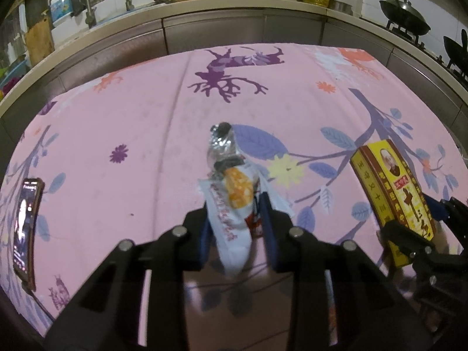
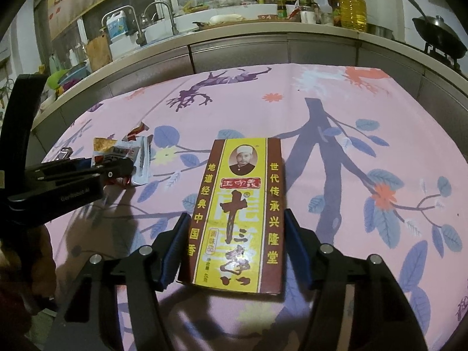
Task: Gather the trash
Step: 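Lift the snack packet and yellow box up from the table with both tools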
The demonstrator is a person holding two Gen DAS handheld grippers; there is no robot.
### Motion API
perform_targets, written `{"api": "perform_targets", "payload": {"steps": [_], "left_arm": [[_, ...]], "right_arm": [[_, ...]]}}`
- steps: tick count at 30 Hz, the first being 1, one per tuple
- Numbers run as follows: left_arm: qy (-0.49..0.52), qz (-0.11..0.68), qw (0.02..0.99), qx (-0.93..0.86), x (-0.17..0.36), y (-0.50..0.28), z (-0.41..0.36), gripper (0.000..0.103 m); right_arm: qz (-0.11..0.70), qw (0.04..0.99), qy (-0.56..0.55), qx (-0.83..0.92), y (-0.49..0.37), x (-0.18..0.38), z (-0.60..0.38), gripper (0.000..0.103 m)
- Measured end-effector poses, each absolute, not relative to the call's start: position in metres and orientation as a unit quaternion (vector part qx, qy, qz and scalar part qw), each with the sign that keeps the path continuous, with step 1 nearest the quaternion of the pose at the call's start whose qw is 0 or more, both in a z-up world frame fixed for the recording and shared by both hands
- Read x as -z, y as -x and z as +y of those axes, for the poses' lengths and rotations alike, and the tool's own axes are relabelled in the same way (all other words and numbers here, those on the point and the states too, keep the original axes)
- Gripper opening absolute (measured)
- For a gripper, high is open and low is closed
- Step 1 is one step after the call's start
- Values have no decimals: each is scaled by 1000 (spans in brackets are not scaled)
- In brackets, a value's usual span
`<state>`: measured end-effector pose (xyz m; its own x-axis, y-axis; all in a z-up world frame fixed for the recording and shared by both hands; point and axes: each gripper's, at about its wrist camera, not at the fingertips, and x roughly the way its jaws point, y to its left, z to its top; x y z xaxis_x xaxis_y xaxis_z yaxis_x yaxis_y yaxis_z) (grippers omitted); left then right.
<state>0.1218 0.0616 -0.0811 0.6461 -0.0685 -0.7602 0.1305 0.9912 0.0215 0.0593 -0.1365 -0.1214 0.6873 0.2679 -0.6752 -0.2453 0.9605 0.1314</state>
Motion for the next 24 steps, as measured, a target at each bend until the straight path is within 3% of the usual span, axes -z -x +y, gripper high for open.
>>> {"api": "perform_targets", "payload": {"steps": [24], "left_arm": [[-80, 392, 915, 63, 60, -116, 30, 20]], "right_arm": [[324, 933, -82, -133, -39, 95, -182, 58]]}}
